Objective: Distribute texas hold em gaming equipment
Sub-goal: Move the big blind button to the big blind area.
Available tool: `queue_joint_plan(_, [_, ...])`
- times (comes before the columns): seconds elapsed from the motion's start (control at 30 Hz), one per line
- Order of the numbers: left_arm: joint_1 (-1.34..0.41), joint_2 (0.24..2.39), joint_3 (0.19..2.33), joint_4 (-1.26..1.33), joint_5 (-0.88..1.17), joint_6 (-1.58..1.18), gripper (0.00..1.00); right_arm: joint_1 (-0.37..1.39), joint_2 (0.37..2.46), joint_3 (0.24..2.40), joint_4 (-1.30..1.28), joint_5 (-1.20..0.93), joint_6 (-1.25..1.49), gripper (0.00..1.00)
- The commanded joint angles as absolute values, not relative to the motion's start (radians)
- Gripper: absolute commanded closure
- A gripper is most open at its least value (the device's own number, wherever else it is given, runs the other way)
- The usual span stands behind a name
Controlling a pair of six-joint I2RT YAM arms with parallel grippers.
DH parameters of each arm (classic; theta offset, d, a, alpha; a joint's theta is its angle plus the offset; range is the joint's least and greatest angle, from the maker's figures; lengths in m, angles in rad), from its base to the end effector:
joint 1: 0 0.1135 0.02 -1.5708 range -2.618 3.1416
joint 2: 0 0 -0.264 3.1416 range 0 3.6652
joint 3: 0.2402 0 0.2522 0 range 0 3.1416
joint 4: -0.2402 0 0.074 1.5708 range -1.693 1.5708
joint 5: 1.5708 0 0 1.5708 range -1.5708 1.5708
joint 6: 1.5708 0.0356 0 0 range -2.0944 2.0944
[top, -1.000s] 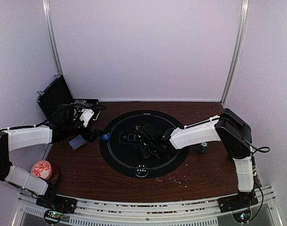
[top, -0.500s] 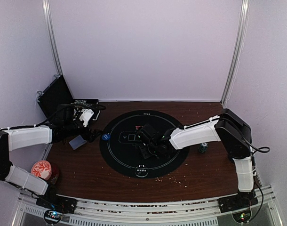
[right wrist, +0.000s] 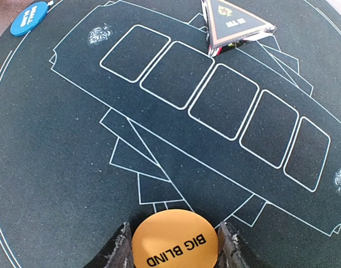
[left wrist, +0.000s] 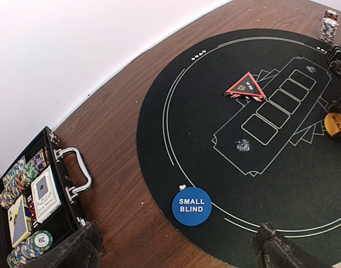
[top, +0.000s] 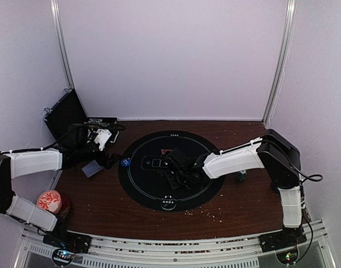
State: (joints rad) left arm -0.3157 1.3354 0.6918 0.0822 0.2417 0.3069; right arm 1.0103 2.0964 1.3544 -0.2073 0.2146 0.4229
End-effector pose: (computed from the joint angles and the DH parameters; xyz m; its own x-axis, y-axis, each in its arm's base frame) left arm 0.2657 -0.0957 0.2134 -0.3331 0.4174 -0.8455 0.6239 0.7699 0.1343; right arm 0.2387 0.3660 0.1321 -0.7067 -0.3717 -0.6020 -0.5172 0.8520 0.0811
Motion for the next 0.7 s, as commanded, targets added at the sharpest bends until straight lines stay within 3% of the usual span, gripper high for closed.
queue_joint_plan(0.0, [-0.308, 1.344, 0.689, 0.14, 0.239, 0.298, 0.02, 1.009, 2.06, 1.321, -0.274, 0.255, 0.436, 0.55])
queue_joint_plan(0.67, [-0.307, 1.36, 0.69, 0.142, 0.244, 0.298, 0.02, 0.83, 1.929, 1.177, -0.225, 0.33, 0.462, 0.54])
